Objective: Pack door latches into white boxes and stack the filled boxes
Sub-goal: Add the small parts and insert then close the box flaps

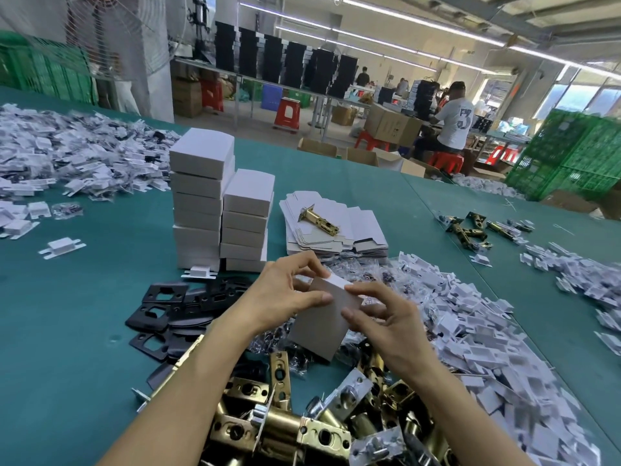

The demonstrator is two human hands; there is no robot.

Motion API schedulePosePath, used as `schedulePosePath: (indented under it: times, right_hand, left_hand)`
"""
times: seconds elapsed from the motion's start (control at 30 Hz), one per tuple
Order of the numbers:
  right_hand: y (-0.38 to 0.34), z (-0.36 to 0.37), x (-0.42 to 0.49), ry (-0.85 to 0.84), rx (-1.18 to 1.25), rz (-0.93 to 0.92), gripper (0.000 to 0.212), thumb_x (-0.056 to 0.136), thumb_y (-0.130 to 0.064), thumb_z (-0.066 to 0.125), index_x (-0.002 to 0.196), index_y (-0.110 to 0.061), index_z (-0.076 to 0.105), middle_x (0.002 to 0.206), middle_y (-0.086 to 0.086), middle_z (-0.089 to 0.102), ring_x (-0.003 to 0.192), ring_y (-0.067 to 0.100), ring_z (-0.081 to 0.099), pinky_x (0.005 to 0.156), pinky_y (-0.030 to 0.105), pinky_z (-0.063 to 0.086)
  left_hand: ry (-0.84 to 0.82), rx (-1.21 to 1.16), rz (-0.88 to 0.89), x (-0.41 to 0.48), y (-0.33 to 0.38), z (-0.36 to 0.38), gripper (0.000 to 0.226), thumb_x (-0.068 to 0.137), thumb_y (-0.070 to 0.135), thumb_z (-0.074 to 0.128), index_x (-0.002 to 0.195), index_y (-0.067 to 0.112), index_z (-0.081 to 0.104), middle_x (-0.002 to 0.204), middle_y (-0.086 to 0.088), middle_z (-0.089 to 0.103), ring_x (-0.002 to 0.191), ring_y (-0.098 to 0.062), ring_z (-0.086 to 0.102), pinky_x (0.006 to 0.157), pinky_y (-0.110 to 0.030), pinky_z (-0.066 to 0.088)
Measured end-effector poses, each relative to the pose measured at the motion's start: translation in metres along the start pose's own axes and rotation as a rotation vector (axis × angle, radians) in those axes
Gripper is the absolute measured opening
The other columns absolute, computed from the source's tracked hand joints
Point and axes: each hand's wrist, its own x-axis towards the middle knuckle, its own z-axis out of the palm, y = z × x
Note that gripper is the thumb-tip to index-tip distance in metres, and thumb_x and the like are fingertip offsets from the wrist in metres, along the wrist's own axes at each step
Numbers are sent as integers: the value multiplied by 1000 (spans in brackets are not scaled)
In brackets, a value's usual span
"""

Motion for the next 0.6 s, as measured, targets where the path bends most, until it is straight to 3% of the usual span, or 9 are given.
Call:
schedulePosePath:
  times: [0.1,0.2,0.27,0.37,0.47,0.6]
  right_hand:
    - [-3,0,3,65,83,52,27,86,-11,74,100,-34,71,99,-2,74,79,25,74,67,44,63]
    - [-9,-3,12,242,287,148,24,83,-10,74,104,-22,68,109,11,68,83,30,74,65,44,62]
    - [-16,-5,22,348,575,272,27,81,-12,71,107,-16,65,110,18,68,85,33,74,66,42,61]
    - [-30,1,40,376,857,344,24,90,-9,66,114,-12,60,112,20,67,81,35,73,64,40,60]
    - [-45,18,53,311,891,354,27,92,-10,65,118,-10,58,110,20,67,76,34,73,61,36,60]
    - [-58,32,69,263,810,304,25,95,-9,62,119,-15,59,102,16,70,72,25,72,62,32,60]
  left_hand:
    - [-35,88,-36,-2,-1,3,35,87,41,75,110,53,51,112,14,62,94,-7,67,75,-33,59]
    - [-4,91,-94,0,2,1,49,86,52,69,127,48,43,116,12,61,97,-5,63,68,-21,52]
    - [78,-48,-103,0,10,-2,45,82,54,68,121,42,49,118,1,63,90,-14,69,60,-25,56]
    - [98,-378,-114,-2,26,-1,44,81,67,61,112,40,47,110,-12,63,60,-28,70,45,-31,54]
    - [201,-422,-76,-2,38,5,46,80,73,54,104,38,34,97,-21,62,41,-26,60,39,-27,47]
    - [446,-266,-18,2,38,13,37,95,48,56,104,32,24,95,-15,61,42,-16,55,36,-23,42]
